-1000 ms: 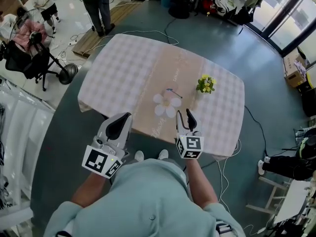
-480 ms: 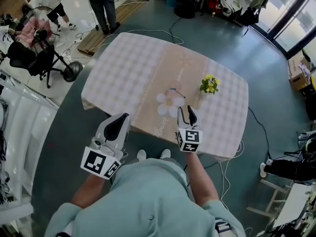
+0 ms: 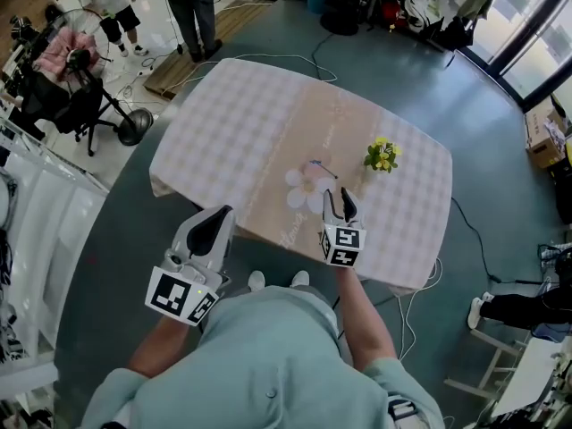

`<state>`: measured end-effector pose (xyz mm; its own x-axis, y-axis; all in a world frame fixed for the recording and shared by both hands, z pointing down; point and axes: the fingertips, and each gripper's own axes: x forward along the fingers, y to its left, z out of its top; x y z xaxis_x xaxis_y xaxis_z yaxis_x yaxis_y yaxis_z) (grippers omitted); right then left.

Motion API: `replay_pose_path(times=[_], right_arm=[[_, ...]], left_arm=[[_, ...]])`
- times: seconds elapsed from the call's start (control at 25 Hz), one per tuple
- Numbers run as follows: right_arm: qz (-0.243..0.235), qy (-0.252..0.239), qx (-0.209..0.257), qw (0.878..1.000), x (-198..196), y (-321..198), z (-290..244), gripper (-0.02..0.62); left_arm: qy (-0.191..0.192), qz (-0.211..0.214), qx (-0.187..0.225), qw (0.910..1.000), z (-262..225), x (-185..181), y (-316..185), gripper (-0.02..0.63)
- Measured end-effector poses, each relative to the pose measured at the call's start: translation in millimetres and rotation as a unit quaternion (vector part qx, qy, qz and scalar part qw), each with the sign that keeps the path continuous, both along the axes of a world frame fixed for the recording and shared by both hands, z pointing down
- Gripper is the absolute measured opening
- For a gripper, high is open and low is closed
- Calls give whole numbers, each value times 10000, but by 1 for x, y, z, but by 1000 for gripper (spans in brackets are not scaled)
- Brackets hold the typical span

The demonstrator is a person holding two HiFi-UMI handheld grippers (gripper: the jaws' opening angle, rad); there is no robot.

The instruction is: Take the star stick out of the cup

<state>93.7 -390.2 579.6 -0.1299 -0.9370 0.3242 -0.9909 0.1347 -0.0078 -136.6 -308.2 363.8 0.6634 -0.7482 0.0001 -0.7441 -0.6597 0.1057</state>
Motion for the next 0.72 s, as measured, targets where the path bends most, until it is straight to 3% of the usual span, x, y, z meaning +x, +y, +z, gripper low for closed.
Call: replay_pose_path(times=[0.72], right_arm=[[25,32,-23,10000,2,-36,23,130]], left_arm=[[-98,-260,-17,9996,1,-9,6,5]])
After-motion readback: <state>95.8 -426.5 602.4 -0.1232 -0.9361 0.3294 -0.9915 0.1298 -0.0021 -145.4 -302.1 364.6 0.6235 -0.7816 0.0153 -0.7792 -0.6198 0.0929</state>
